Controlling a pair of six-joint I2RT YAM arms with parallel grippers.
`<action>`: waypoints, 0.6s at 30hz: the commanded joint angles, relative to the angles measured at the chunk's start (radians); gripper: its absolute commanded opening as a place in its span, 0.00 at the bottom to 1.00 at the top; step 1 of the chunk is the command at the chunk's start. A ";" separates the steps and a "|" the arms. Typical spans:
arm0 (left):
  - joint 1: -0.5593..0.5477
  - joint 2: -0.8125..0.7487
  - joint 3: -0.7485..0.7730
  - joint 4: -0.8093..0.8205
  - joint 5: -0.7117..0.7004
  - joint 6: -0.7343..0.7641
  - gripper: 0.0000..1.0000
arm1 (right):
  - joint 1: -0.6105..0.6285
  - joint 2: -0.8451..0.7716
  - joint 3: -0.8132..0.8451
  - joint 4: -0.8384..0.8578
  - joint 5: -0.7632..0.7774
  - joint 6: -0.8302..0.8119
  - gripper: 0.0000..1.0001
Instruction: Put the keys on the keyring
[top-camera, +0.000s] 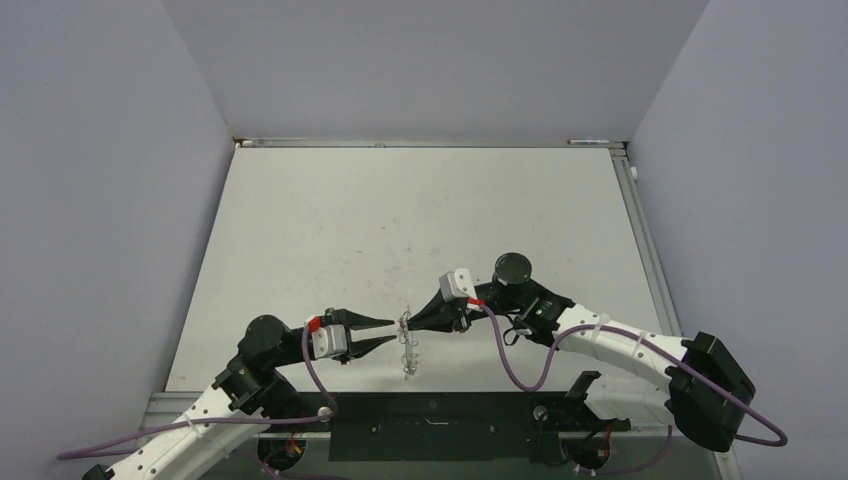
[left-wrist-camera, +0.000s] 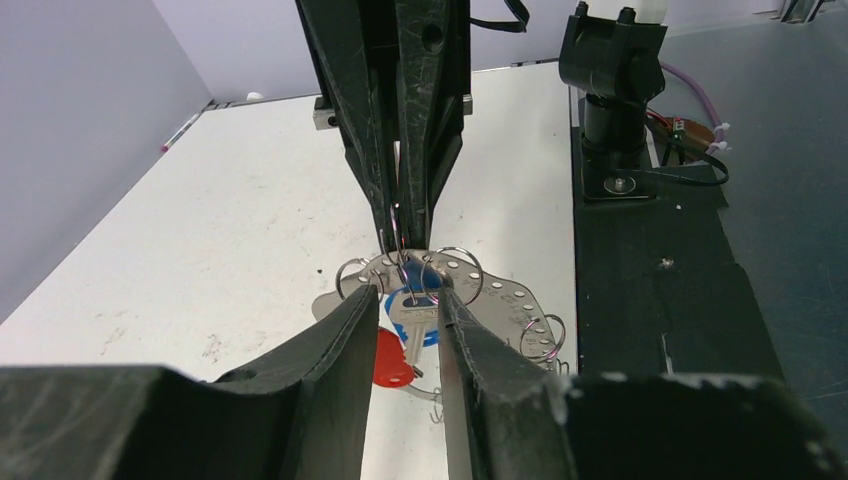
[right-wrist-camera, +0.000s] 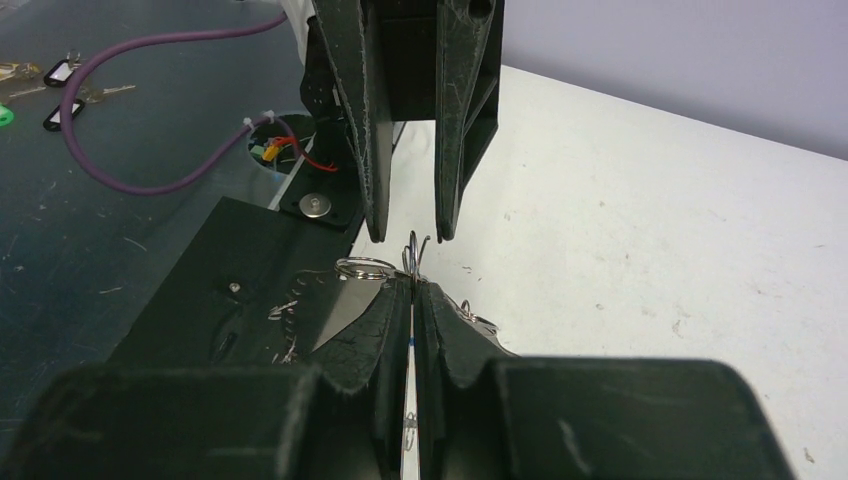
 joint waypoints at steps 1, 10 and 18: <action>0.006 -0.005 -0.010 0.052 -0.025 -0.041 0.26 | -0.001 -0.051 -0.017 0.167 -0.005 0.031 0.05; 0.018 0.029 -0.009 0.098 -0.020 -0.077 0.24 | 0.015 -0.062 -0.025 0.189 0.017 0.038 0.05; 0.026 0.032 -0.010 0.115 -0.012 -0.082 0.20 | 0.034 -0.036 -0.019 0.213 0.024 0.042 0.05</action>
